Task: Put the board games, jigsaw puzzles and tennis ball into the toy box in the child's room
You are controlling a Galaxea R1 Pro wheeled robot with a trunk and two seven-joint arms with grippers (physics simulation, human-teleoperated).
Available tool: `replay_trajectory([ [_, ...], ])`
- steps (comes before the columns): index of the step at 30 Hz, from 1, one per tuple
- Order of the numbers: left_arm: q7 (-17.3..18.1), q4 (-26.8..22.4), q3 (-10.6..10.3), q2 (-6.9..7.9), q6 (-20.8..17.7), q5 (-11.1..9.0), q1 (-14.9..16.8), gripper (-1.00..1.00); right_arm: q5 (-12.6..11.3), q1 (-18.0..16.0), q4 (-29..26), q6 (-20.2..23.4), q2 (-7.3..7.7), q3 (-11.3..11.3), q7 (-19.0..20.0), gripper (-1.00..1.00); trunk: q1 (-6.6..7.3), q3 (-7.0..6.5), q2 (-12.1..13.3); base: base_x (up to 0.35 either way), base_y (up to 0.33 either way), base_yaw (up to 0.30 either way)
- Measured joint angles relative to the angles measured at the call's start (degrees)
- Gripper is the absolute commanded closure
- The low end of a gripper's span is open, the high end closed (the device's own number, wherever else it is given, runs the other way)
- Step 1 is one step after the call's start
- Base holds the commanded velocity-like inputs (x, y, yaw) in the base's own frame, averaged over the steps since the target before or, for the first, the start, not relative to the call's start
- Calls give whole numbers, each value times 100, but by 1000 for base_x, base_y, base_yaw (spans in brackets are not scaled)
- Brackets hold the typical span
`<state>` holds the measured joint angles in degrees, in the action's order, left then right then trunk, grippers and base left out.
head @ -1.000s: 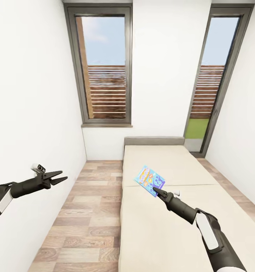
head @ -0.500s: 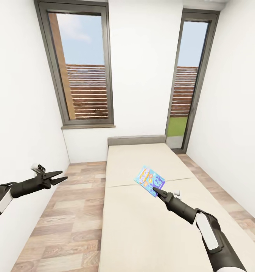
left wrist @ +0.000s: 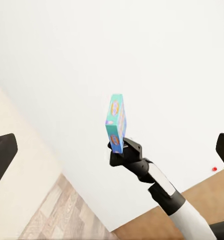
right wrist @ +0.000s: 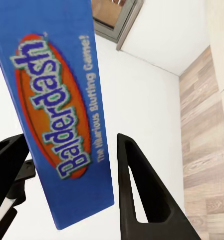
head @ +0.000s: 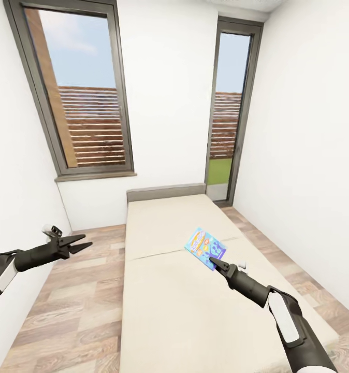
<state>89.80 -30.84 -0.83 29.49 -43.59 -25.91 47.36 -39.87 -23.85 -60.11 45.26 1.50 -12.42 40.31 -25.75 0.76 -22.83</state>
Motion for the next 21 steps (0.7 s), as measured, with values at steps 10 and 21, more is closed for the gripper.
replay_trajectory([
  [10,1,26,4,10,316,-18,0,-100,-5,0,14,2,1,-53,9,100,0,0,0,0,0,-280],
  [21,1,24,-3,3,282,-12,-3,-100,-30,-2,-10,12,-8,-233,26,100,0,0,0,0,0,-66],
])
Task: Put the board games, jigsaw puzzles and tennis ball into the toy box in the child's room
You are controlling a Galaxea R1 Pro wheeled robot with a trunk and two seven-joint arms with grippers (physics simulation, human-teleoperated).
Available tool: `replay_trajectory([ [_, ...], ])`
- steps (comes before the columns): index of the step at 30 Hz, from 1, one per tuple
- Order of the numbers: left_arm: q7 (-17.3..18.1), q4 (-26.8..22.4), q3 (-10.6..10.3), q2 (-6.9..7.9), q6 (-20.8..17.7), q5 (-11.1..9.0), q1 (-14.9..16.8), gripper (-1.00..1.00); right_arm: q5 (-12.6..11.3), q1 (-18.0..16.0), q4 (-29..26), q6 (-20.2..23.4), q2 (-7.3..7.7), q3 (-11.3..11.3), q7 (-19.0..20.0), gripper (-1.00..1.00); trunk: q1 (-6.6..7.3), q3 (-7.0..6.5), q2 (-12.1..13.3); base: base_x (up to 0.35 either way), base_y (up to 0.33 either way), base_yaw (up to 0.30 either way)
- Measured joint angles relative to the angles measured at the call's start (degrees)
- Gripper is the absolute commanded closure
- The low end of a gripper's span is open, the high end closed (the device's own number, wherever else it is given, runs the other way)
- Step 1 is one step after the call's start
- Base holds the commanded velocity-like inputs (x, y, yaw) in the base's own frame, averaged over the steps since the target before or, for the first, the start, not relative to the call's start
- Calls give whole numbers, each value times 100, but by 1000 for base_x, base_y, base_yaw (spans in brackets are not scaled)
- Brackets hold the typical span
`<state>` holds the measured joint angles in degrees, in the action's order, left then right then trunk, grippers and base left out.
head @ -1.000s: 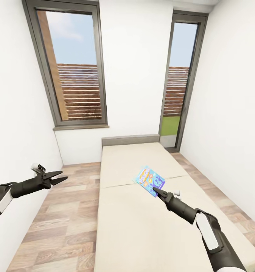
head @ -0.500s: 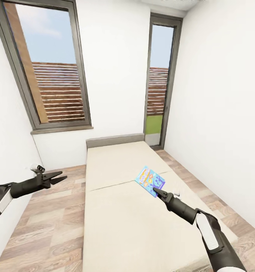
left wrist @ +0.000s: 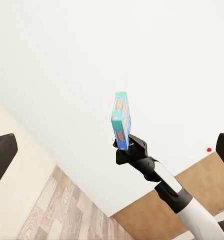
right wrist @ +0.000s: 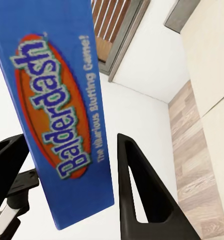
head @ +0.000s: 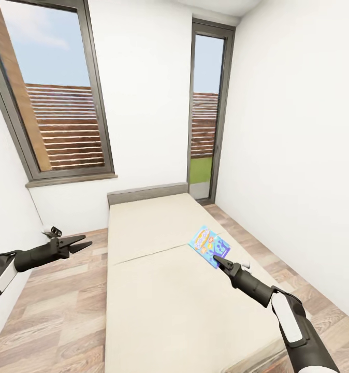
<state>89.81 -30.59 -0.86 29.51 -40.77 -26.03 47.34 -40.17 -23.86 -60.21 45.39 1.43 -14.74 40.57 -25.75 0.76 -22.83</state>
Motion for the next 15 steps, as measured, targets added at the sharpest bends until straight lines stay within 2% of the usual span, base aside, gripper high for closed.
replay_trajectory([
  [7,0,0,4,0,-2,-1,-1,-100,0,0,1,1,-1,-3,68,100,0,0,0,0,0,-10],
  [15,0,2,7,-2,27,-6,3,-100,7,2,21,2,3,-5,85,100,0,0,0,0,0,-229],
])
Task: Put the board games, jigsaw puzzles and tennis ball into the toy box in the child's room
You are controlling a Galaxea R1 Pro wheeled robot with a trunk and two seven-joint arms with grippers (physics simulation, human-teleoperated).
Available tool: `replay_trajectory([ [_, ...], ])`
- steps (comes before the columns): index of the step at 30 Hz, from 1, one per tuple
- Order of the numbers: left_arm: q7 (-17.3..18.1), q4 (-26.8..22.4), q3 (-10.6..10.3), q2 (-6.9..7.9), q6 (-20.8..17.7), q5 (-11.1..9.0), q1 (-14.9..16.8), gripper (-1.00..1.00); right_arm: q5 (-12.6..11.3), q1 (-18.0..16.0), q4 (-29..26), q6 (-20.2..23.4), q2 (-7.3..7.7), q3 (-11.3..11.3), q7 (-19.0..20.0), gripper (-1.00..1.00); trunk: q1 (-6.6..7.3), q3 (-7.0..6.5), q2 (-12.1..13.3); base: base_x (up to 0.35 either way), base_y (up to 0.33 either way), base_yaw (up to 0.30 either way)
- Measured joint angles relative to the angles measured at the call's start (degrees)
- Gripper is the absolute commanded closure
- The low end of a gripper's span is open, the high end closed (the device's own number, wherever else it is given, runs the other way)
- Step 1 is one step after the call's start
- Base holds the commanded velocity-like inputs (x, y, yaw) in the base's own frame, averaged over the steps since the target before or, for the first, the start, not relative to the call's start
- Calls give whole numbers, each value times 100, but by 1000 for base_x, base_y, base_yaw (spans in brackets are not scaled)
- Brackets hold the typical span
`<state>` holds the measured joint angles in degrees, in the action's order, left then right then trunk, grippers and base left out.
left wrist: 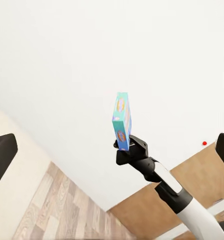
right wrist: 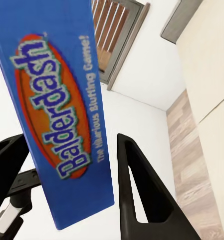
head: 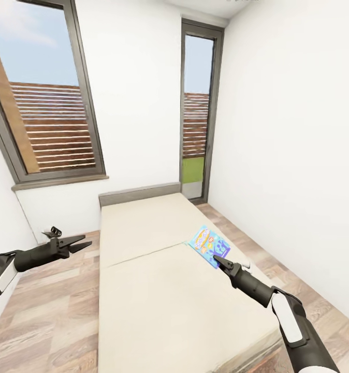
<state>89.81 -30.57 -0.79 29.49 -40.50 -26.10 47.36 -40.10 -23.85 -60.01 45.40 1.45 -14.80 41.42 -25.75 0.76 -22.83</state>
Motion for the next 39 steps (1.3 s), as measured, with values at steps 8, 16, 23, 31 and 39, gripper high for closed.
replay_trajectory([
  [8,0,4,-2,-2,18,7,0,-100,7,0,12,-2,1,0,2,100,0,0,0,0,0,-283],
  [16,0,8,-2,-8,23,2,0,-100,15,0,20,-10,-1,-4,-13,100,0,0,0,0,0,-285],
  [23,0,15,-2,-23,24,4,-2,-100,20,0,22,-11,6,-6,-14,100,0,0,0,0,0,-285],
  [31,0,17,0,-48,24,11,0,-100,18,0,30,-12,6,-47,-11,100,0,0,0,0,0,-286],
  [39,0,26,0,-53,27,9,-2,-100,21,0,31,-18,2,-144,-7,100,0,0,0,0,0,-285],
])
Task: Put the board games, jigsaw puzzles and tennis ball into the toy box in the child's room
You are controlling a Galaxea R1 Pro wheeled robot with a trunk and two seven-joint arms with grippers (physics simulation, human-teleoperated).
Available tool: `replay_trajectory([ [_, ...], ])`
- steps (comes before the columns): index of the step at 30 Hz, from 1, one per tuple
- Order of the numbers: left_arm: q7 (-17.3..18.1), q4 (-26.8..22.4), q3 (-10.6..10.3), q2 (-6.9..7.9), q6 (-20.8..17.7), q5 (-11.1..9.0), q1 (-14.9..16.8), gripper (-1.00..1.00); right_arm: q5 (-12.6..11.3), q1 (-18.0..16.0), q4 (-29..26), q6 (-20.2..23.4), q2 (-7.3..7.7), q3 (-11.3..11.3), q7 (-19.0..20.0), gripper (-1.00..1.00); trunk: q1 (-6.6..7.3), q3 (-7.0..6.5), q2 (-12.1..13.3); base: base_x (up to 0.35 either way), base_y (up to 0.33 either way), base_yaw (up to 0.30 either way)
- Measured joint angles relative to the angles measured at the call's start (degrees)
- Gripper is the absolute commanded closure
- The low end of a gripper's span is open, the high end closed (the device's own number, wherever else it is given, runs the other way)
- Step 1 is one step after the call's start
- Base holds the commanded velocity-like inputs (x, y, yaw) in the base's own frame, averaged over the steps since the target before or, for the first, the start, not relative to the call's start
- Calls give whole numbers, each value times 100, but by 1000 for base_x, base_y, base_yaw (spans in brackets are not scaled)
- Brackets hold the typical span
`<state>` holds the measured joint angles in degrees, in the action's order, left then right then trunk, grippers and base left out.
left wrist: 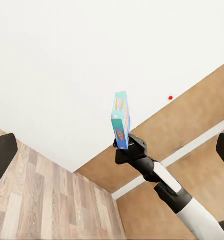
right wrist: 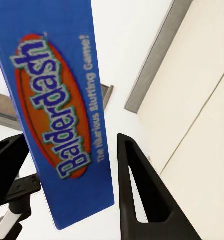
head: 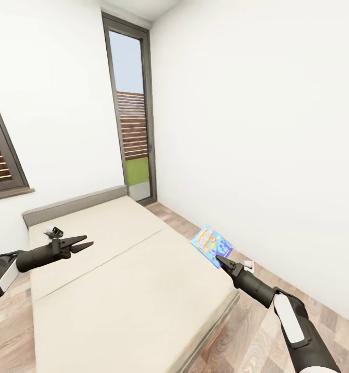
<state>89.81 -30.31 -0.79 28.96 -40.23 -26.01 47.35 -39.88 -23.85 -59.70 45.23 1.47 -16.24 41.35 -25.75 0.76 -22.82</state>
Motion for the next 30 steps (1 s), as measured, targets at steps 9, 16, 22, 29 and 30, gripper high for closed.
replay_trajectory([
  [9,0,1,0,-90,-1,15,1,-100,-1,0,16,-6,1,-20,-2,100,0,0,0,0,0,-285],
  [16,0,1,0,-96,3,17,2,-100,-2,0,17,-12,3,-22,-7,100,0,0,0,0,0,-285],
  [22,0,1,0,-97,5,17,-2,-100,-2,0,18,-12,4,-28,-7,100,0,0,0,0,0,-285],
  [29,0,1,0,-87,5,17,-1,-100,-2,0,18,-11,4,-27,-7,100,0,0,0,0,0,-285],
  [30,0,1,0,-84,4,17,0,-100,-1,0,18,-14,4,-28,-10,100,0,0,0,0,0,-285],
])
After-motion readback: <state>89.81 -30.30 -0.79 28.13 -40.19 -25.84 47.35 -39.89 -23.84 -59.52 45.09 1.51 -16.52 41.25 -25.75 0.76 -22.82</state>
